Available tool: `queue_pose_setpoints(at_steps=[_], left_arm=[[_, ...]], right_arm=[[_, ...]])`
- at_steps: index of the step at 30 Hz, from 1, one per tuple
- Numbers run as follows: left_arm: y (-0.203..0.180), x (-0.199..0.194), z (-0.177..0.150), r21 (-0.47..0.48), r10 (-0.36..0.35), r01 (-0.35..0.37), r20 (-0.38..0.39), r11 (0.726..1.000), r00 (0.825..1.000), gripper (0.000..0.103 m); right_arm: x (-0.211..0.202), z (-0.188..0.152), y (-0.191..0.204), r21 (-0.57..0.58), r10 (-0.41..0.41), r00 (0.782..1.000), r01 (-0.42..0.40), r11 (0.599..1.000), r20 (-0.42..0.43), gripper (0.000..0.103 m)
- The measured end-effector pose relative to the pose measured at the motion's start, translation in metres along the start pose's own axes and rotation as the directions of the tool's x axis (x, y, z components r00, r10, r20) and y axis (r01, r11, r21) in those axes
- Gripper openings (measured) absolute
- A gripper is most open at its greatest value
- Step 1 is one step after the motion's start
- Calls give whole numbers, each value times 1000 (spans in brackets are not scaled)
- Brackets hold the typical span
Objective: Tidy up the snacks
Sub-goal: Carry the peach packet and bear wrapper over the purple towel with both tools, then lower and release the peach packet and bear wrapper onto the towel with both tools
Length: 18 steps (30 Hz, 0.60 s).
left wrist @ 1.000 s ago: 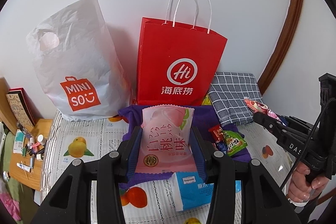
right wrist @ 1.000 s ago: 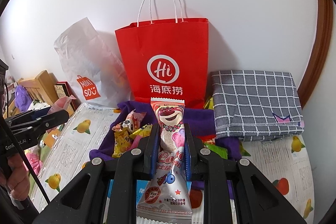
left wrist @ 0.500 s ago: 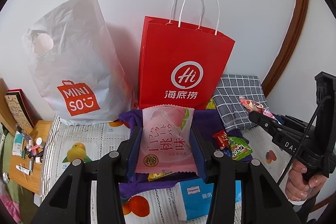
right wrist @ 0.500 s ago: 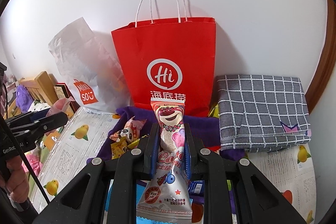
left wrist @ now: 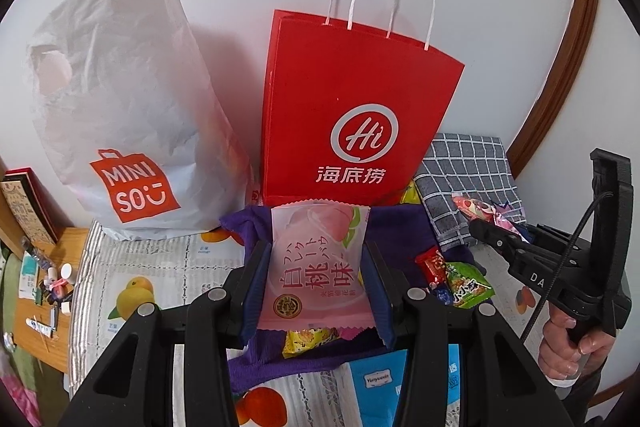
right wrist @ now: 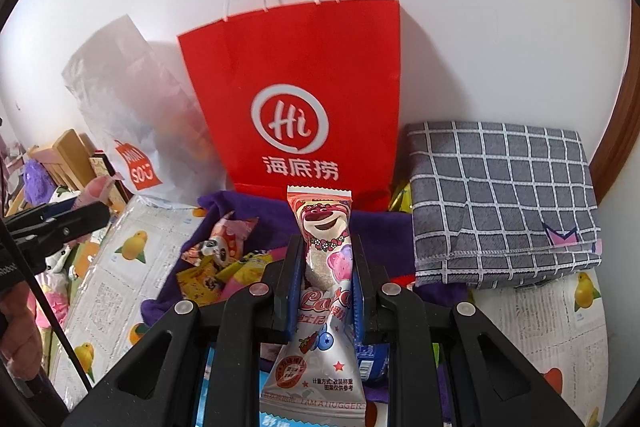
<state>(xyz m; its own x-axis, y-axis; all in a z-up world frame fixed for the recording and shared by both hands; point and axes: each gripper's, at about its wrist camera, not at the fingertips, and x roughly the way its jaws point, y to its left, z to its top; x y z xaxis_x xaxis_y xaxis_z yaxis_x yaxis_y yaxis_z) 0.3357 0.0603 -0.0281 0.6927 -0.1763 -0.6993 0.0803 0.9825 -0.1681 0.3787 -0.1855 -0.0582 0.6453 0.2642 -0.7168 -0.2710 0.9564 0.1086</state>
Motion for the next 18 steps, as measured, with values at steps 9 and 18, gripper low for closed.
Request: queue_pose_setpoints(at_steps=[9, 18], left_arm=[[-8, 39, 0, 18, -26, 27, -73, 999, 997, 43], [-15, 77, -3, 25, -40, 44, -142, 999, 989, 43]], right_arm=[[34, -7, -10, -18, -2, 997, 1, 1000, -74, 21], [69, -17, -22, -23, -6, 984, 2, 1000, -177, 21]])
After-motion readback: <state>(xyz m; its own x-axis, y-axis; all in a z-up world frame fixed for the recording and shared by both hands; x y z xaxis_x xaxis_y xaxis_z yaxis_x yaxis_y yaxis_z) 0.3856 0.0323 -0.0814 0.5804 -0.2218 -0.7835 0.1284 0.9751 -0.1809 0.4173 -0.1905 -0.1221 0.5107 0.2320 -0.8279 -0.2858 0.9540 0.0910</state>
